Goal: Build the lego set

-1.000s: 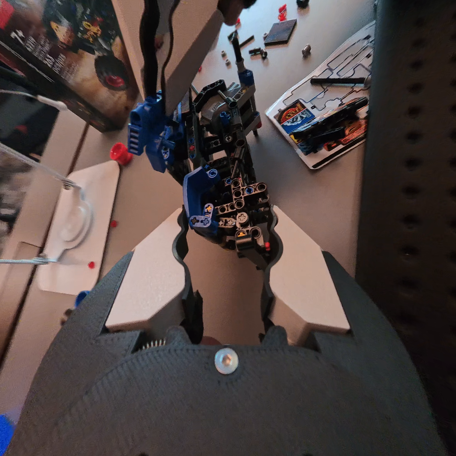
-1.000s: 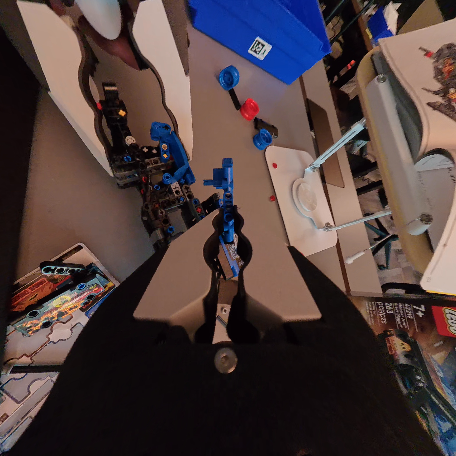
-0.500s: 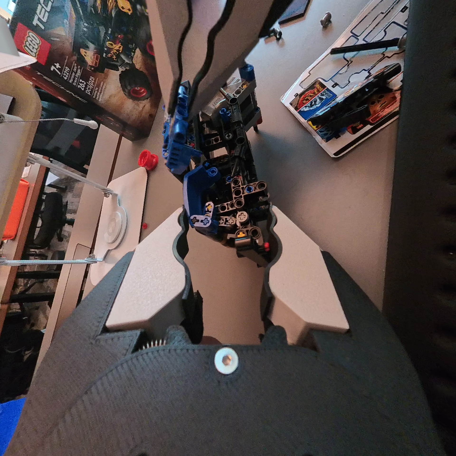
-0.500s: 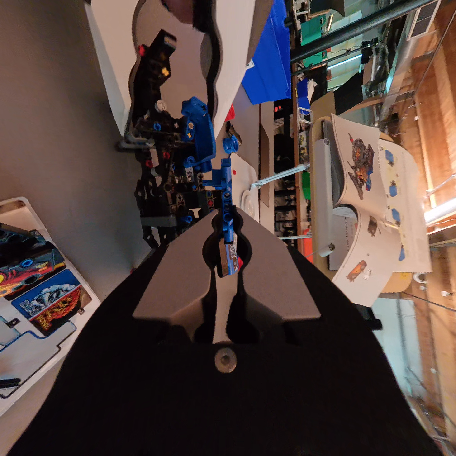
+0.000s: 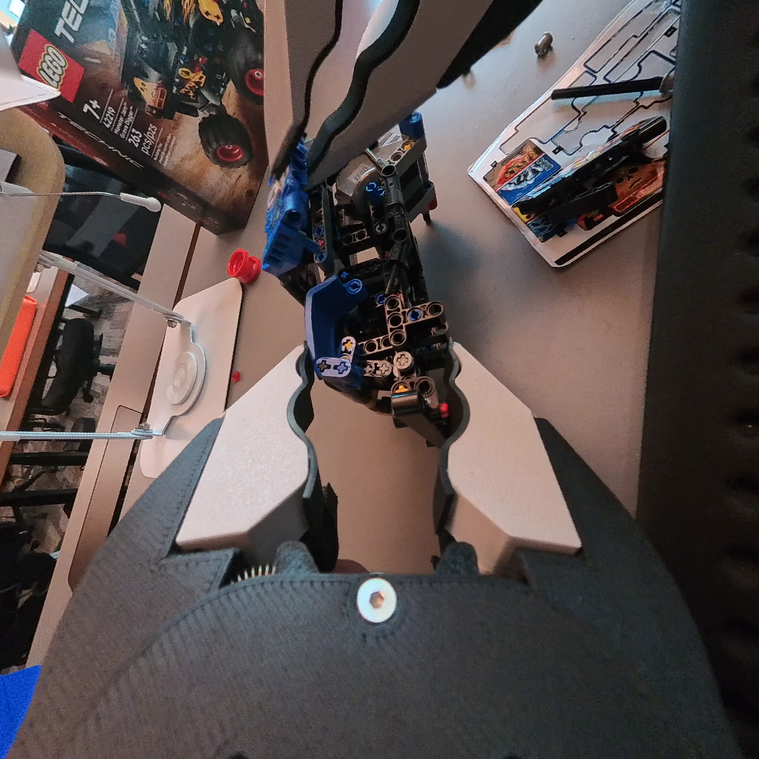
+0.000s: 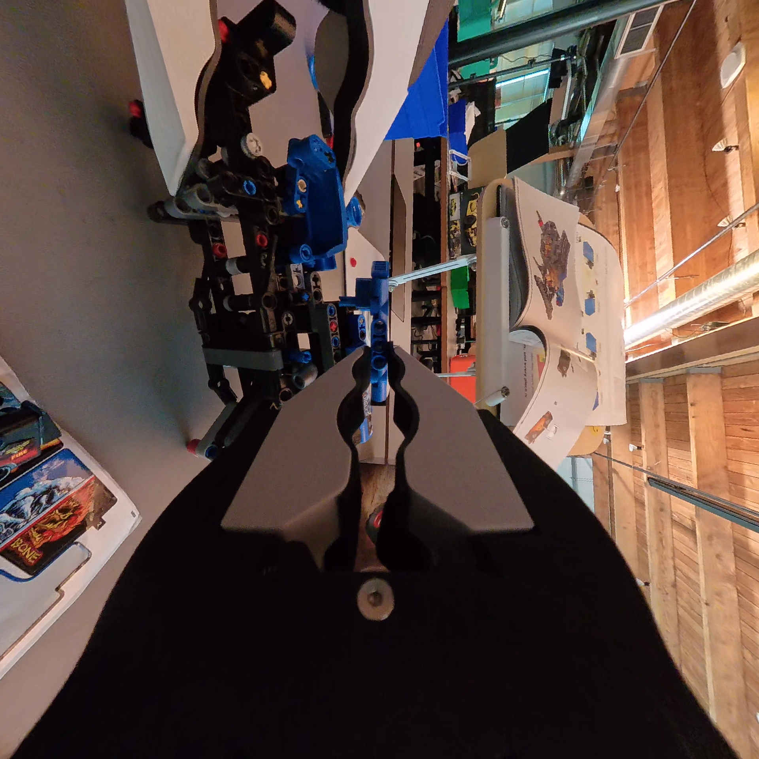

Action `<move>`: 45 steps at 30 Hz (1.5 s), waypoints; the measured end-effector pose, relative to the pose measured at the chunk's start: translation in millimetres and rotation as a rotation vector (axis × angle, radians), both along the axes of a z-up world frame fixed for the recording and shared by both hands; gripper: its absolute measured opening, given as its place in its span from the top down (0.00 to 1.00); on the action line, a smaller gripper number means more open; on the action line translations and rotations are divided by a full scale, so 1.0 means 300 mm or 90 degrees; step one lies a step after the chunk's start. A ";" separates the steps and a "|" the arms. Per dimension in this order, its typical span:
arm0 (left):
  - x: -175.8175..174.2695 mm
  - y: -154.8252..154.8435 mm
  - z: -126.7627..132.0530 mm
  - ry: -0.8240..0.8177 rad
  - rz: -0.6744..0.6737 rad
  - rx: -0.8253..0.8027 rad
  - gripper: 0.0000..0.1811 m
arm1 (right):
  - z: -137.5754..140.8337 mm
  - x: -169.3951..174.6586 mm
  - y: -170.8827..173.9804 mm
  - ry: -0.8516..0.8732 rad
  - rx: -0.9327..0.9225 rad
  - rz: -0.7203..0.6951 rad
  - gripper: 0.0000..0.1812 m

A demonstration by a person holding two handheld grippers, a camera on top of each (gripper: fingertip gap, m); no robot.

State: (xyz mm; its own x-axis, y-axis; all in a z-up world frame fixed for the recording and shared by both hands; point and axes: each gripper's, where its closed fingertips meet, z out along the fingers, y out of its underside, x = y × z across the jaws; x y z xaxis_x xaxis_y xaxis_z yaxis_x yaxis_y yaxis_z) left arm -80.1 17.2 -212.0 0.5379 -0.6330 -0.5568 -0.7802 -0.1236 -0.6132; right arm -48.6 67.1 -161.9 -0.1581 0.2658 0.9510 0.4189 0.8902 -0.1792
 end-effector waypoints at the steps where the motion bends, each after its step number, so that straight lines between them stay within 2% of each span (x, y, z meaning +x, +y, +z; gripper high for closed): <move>1: 0.000 0.000 0.000 0.000 0.000 0.000 0.66 | -0.001 -0.001 -0.003 -0.002 -0.001 0.003 0.97; 5: 0.003 0.000 0.000 0.005 -0.002 0.004 0.65 | -0.021 -0.007 -0.008 -0.025 0.016 -0.007 0.97; 10: 0.003 0.001 0.000 -0.001 0.001 -0.002 0.66 | 0.026 -0.002 0.000 0.002 0.028 -0.026 0.97; 20: 0.012 0.006 -0.005 -0.036 0.008 -0.041 0.65 | -0.022 -0.001 0.030 -0.056 0.056 -0.059 0.97; 24: 0.013 0.012 -0.010 -0.066 0.015 -0.085 0.65 | -0.039 -0.009 0.038 -0.102 0.064 -0.050 0.97; 28: 0.028 0.004 -0.020 -0.143 0.010 -0.158 0.65 | -0.073 -0.010 0.033 -0.187 0.049 -0.023 0.97; 30: 0.007 0.022 -0.027 -0.140 0.025 -0.158 0.72 | -0.103 -0.004 0.049 -0.242 0.044 -0.031 0.97; 33: 0.003 0.032 -0.028 -0.158 0.032 -0.171 0.72 | -0.103 -0.004 0.066 -0.280 0.031 -0.035 0.97; 34: 0.005 0.031 -0.032 -0.162 0.033 -0.179 0.71 | -0.102 -0.002 0.073 -0.289 0.028 -0.039 0.97; 35: 0.013 0.021 -0.034 -0.171 0.020 -0.196 0.66 | -0.101 -0.002 0.074 -0.294 0.031 -0.037 0.97; 38: 0.039 -0.025 0.016 -0.248 -0.042 -0.258 0.58 | -0.100 0.000 0.065 -0.297 0.033 -0.028 0.97; 40: 0.015 -0.007 0.065 -0.272 -0.046 -0.251 0.61 | -0.105 0.006 0.067 -0.301 0.032 -0.034 0.97; 43: 0.009 0.065 0.165 -0.369 -0.045 -0.235 0.72 | -0.110 0.012 0.069 -0.299 0.016 -0.041 0.97; 45: 0.013 0.115 0.146 -0.333 -0.035 -0.234 0.78 | -0.110 0.012 0.068 -0.296 0.010 -0.043 0.97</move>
